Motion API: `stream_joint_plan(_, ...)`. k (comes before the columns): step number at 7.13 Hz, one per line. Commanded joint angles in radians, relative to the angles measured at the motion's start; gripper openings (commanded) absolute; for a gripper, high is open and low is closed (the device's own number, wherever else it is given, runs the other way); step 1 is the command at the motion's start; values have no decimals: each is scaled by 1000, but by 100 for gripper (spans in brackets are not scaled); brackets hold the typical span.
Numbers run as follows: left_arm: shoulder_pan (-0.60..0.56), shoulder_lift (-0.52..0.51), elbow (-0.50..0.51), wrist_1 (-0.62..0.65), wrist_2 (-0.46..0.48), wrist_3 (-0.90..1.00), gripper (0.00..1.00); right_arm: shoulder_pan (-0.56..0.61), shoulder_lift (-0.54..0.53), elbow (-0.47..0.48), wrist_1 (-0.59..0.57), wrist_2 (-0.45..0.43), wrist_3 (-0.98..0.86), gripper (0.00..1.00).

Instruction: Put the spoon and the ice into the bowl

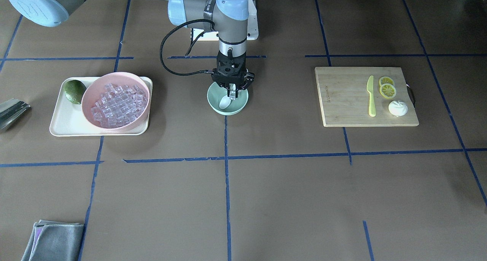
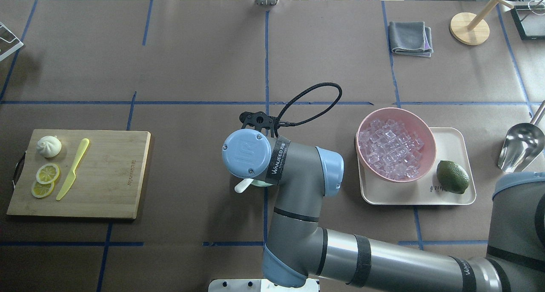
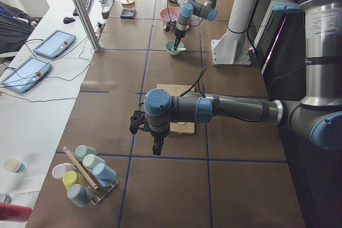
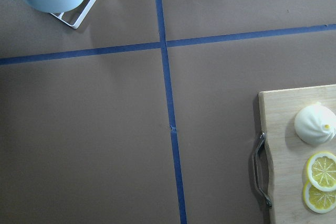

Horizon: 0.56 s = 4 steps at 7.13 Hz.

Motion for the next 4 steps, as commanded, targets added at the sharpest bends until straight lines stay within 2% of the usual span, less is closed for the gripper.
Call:
stream_joint_plan(1,1,0,1,0,0,-2,100,0,-4,6,3,0,-5,67)
stream_joint_plan(2,1,-1,1,0,-2,-2,100,4,-6,21,1,6,-12,99)
stream_joint_plan(4,3,-1,0,0,-3,-15,100,35,2,46,-5,18,-27,100)
